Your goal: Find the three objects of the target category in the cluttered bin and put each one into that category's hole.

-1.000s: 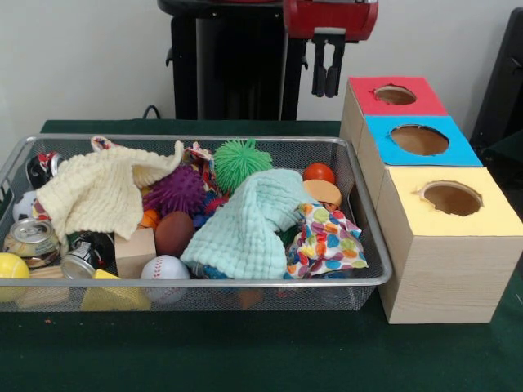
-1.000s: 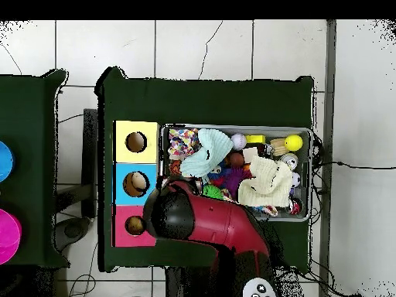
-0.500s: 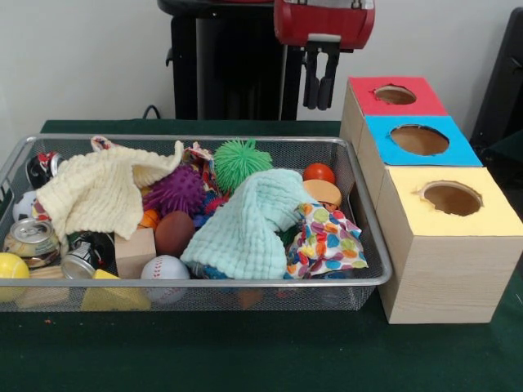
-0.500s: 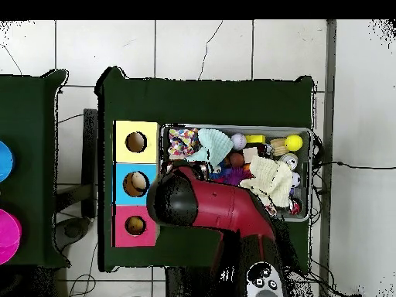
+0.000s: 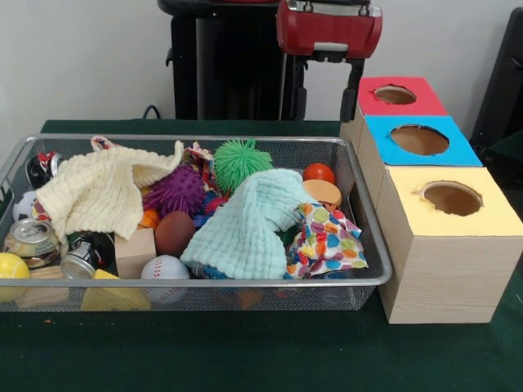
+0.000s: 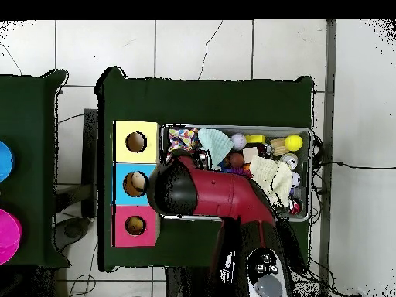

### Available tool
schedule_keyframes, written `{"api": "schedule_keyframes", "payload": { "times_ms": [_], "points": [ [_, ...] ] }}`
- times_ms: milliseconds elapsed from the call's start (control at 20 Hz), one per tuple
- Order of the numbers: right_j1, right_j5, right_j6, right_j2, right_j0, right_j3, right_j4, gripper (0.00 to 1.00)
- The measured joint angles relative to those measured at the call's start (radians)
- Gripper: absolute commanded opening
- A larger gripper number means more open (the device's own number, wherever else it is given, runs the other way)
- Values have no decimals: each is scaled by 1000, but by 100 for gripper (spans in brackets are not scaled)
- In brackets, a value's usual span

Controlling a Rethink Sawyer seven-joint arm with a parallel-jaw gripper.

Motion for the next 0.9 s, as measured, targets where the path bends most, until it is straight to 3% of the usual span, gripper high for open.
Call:
{"api": "schedule_keyframes", "payload": {
  "times_ms": [550,900],
  "points": [
    [63,-24,0,22,-37,-51,-54,100],
    [146,-157,0,31,-62,-80,-95,100]
  ]
}}
